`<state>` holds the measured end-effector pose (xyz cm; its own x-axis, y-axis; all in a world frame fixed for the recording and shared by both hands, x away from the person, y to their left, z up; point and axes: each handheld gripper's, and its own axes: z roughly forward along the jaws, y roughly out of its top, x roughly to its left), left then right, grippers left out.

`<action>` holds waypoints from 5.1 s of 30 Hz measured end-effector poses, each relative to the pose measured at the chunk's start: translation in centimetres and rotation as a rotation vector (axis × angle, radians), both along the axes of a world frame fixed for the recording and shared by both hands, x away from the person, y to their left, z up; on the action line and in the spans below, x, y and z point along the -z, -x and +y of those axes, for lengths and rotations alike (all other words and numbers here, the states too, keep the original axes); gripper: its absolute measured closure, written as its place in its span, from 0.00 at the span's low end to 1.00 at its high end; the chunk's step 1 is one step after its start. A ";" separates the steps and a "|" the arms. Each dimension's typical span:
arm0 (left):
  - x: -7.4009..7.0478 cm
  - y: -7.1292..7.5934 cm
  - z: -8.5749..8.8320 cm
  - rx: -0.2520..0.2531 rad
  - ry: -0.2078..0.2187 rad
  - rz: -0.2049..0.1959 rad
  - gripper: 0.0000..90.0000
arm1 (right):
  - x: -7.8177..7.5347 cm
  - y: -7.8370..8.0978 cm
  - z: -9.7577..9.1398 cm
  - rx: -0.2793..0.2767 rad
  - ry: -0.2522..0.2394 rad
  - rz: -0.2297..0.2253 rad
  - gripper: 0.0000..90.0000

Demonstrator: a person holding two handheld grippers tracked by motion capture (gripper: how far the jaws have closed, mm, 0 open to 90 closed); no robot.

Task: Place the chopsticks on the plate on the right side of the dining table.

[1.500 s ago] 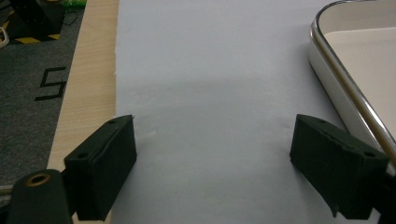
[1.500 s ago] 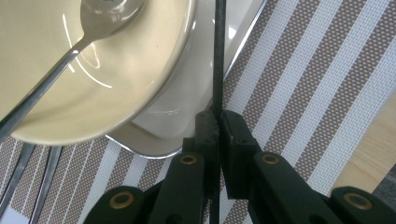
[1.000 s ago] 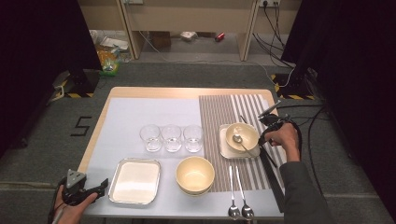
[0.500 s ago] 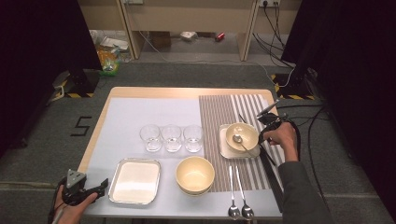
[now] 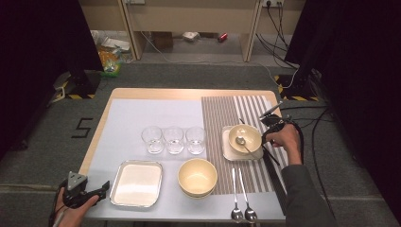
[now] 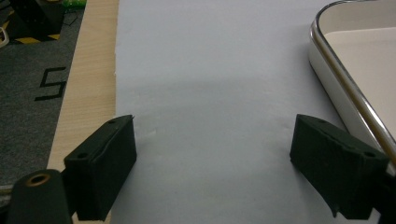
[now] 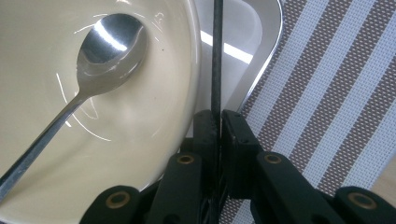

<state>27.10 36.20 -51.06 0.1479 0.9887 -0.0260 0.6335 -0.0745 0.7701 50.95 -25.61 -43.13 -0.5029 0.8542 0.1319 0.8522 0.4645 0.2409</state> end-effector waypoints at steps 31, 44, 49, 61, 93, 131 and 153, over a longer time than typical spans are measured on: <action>0.0 0.0 0.0 -0.001 0.002 -0.003 0.15 | -0.5 7.3 -4.4 -0.067 -0.129 -0.220 0.58; -0.1 0.0 0.0 0.000 -0.002 0.007 0.15 | 0.6 10.2 -5.6 -0.089 -0.112 -0.308 0.58; -0.1 0.0 0.0 -0.001 -0.001 0.008 0.15 | 0.8 11.0 -5.7 -0.085 -0.125 -0.335 0.58; -0.1 0.0 0.0 0.002 -0.002 0.007 0.15 | 1.2 11.8 -6.3 -0.088 -0.110 -0.337 0.58; -0.1 0.0 0.0 0.002 -0.002 0.008 0.15 | 2.5 11.4 -6.0 -0.110 -0.082 -0.347 0.83; -0.1 0.0 0.0 0.002 -0.003 0.007 0.15 | 2.5 9.3 -3.9 -0.151 -0.079 -0.393 0.90; -0.1 0.0 0.0 0.002 -0.003 0.007 0.15 | 1.5 12.1 -5.8 -0.081 -0.109 -0.367 0.61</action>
<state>27.14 36.21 -51.01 0.1493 0.9885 -0.0244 0.6386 -0.0775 0.7656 38.87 -31.41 -44.67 -0.5984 0.8010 0.0189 0.6622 0.4812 0.5744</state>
